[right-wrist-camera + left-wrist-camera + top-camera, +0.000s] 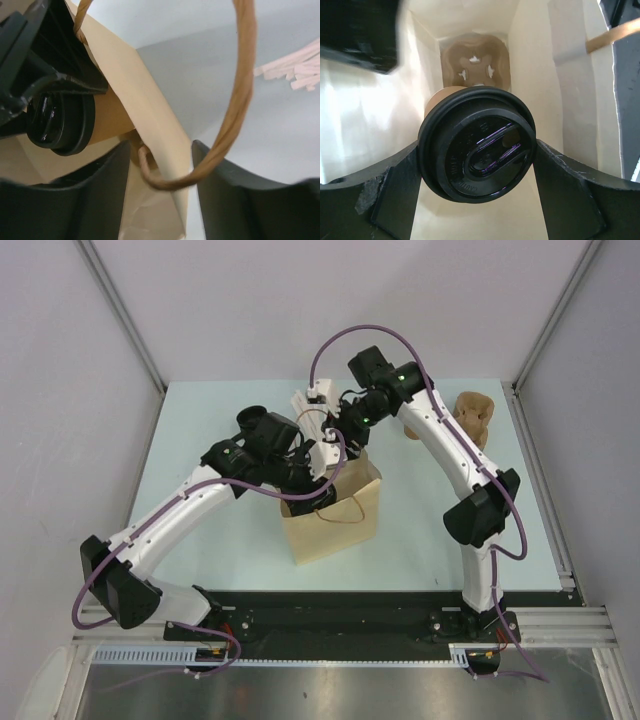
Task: Pack the takeout coffee
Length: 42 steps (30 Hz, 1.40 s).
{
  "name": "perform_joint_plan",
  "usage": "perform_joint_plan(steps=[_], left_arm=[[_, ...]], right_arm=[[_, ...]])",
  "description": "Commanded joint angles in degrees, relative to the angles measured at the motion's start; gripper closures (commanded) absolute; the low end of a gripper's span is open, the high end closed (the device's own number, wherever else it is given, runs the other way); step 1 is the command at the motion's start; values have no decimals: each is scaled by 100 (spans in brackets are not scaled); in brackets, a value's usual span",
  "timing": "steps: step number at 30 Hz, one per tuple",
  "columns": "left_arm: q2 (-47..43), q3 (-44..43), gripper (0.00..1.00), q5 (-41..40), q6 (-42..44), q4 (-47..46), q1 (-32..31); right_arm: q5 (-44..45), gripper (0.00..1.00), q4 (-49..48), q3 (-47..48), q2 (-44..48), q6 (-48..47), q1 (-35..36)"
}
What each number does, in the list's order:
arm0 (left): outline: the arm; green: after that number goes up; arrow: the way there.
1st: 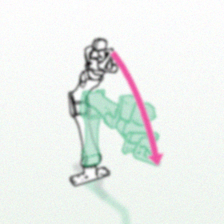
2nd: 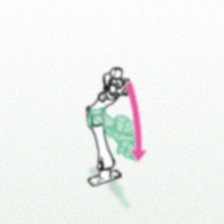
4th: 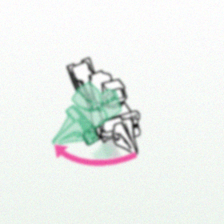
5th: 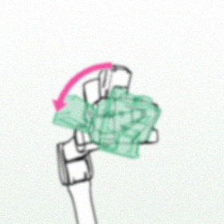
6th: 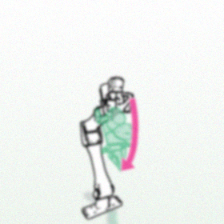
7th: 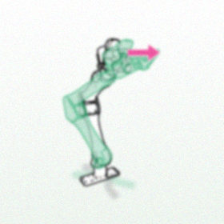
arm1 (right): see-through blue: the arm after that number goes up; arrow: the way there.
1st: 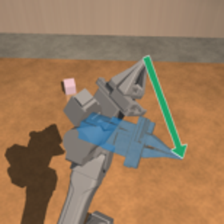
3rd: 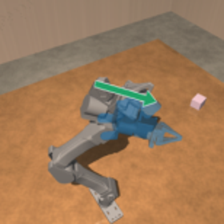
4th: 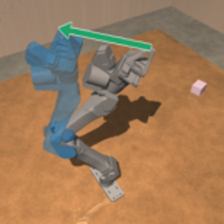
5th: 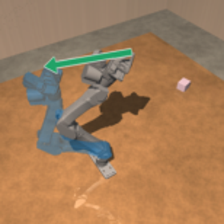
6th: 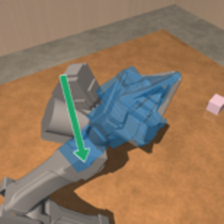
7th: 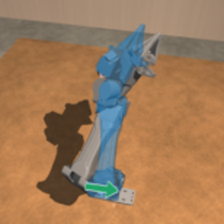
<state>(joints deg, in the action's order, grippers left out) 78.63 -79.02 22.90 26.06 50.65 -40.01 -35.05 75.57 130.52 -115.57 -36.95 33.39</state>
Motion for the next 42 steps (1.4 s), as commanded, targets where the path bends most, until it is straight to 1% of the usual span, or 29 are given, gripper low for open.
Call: perform_joint_plan(steps=[1, 2, 3, 4, 5, 6, 10, 13, 17, 18, 20, 21, 23, 24, 27, 30, 34, 36, 37, 38, 42], left_arm=[[-225, 150, 80, 101, 74, -187, -7], [-243, 177, 80, 101, 48, -187, 11], [-269, 185, 80, 101, 30, -179, 72], [-295, 220, 80, 110, 39, -187, 98], [-322, 229, 80, 101, 22, -179, 133], [-348, 247, 80, 49, 21, -205, 177], [-550, 326, 80, -197, 109, -354, 195], [-673, 431, 80, -338, 145, -538, 195], [-927, 660, 80, -417, 127, -811, 187], [-1024, 747, 80, -426, 127, -890, 178], [-1200, 1098, 81, -557, 171, -1222, 143], [-1436, 1239, 81, -636, 206, -1338, 82], [-1718, 1739, 81, -925, 294, -1810, -15], [-2015, 2089, 81, -1032, 346, -1996, -120], [-2578, 2731, 80, -1383, 610, -2498, -410], [-2913, 3137, 80, -1805, 821, -2726, -762], [-3186, 3367, 80, -2175, 821, -2973, -1105], [-3284, 3481, 80, -2281, 839, -3026, -1438], [-3301, 3560, 80, -2281, 830, -3044, -1492], [-3310, 3604, 80, -2472, 830, -3079, -1553], [-3328, 3771, 80, -2571, 830, -3228, -1773]], right_arm=[[-169, 49, -157, 316, -159, -199, 36], [-186, 56, -139, 308, -159, -181, 28], [-204, 74, -148, 299, -150, -146, 28], [-222, 82, -165, 299, -115, -68, 28], [-239, 94, -174, 299, -98, -15, 19], [-231, 99, -200, 299, -71, 64, 27], [-73, 100, -402, 255, 166, 442, 1], [68, 100, -806, -26, 534, 732, -8], [366, 100, -1658, -868, 1228, 1101, 45], [471, 100, -1807, -1270, 1543, 1241, 63], [577, 100, -2229, -1756, 1835, 1418, 159], [665, 100, -2361, -2184, 2132, 1593, 194], [771, 100, -2652, -2530, 2380, 1743, 317], [867, 100, -2731, -2862, 2590, 1822, 457], [1184, 100, -3109, -3530, 3082, 2007, 747], [1544, 100, -3417, -3849, 3312, 2112, 1011], [1764, 100, -3522, -4007, 3514, 2446, 1205], [2045, 100, -3707, -4253, 3690, 2535, 1407], [2124, 100, -3760, -4306, 3734, 2543, 1494], [2203, 100, -3795, -4350, 3769, 2552, 1617], [2607, 100, -4032, -4762, 4059, 2544, 1907]])
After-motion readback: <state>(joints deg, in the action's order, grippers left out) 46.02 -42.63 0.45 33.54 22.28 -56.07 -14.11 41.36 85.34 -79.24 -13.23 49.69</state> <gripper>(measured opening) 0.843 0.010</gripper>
